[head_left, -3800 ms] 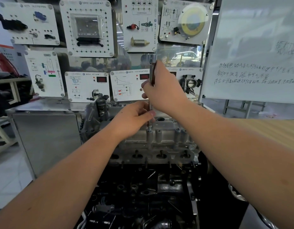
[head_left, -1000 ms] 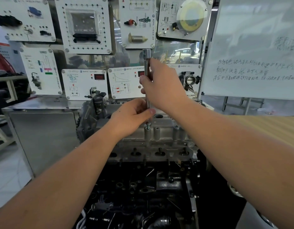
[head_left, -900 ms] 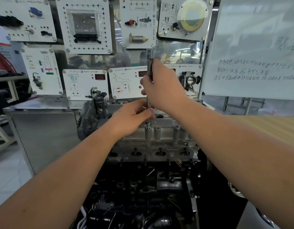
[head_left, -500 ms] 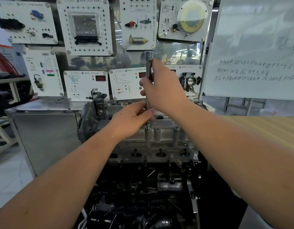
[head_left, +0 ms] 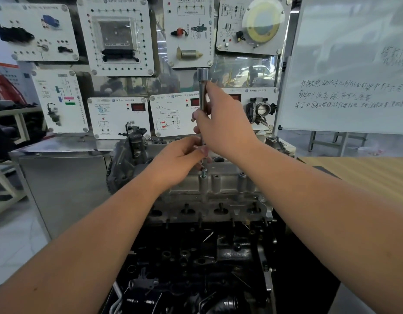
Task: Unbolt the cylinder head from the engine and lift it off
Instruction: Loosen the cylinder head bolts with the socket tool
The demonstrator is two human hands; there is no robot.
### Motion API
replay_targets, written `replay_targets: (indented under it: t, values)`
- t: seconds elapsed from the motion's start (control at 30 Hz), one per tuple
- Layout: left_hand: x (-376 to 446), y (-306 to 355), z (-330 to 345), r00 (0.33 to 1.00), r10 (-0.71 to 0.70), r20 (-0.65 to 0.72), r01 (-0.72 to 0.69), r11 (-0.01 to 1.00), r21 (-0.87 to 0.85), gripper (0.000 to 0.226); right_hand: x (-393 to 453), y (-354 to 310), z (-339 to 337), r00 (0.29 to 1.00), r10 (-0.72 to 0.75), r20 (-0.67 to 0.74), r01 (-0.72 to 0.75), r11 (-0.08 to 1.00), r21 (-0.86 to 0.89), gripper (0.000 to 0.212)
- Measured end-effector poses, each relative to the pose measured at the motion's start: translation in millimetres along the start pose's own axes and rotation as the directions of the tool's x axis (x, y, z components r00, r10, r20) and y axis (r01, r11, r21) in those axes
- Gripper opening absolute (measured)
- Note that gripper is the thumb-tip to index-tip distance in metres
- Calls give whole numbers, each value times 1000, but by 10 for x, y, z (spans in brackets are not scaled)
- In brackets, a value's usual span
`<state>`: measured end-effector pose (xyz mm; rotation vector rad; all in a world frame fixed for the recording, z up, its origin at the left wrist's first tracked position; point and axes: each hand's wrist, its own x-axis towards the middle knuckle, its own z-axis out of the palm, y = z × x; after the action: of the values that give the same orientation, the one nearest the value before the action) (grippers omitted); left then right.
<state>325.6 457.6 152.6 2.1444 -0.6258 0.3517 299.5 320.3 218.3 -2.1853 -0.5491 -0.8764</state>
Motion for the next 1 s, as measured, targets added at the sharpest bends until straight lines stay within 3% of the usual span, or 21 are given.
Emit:
replay_targets:
  t: [0.13, 0.33, 0.4, 0.5, 0.6, 0.67, 0.77, 0.83, 0.9, 1.0]
  values:
    - [-4, -8, -24, 999, 18, 34, -19, 1000, 9, 18, -9, -12, -10, 999, 14, 29, -15, 1000, 7, 17]
    - [-51, 86, 11, 999, -10, -46, 10, 1000, -18, 57, -42, -11, 7, 999, -24, -49, 23, 1000, -20, 41]
    - [-38, 61, 21, 999, -16, -38, 17, 1000, 23, 48, -38, -12, 2, 999, -23, -37, 22, 999, -23, 38]
    - [-15, 9, 6, 1000, -1, -7, 2, 995, 101, 13, -19, -21, -5, 1000, 4, 4, -4, 1000, -30, 26]
    - [-25, 18, -24, 999, 12, 32, -14, 998, 66, 16, -12, -23, -12, 999, 38, 27, -38, 999, -3, 24]
    - [-44, 42, -24, 1000, 5, 19, -5, 1000, -1, 22, -13, -27, -16, 999, 27, 23, -27, 1000, 3, 22]
    - [-74, 99, 6, 999, -10, -32, 8, 999, -37, 52, -14, -45, -23, 1000, -7, -27, 6, 1000, -21, 36]
    - [-71, 107, 16, 999, -16, -50, 15, 999, -30, 62, -3, -47, -19, 999, -30, -25, 30, 999, -30, 27]
    - [-41, 78, 15, 999, -22, -33, 22, 1000, 8, 47, 3, -48, -19, 999, -34, -2, 34, 998, -47, 20]
    - [-15, 23, 8, 1000, 2, 11, -4, 994, 108, 16, -10, -41, -22, 1000, 7, 18, -6, 999, -44, 28]
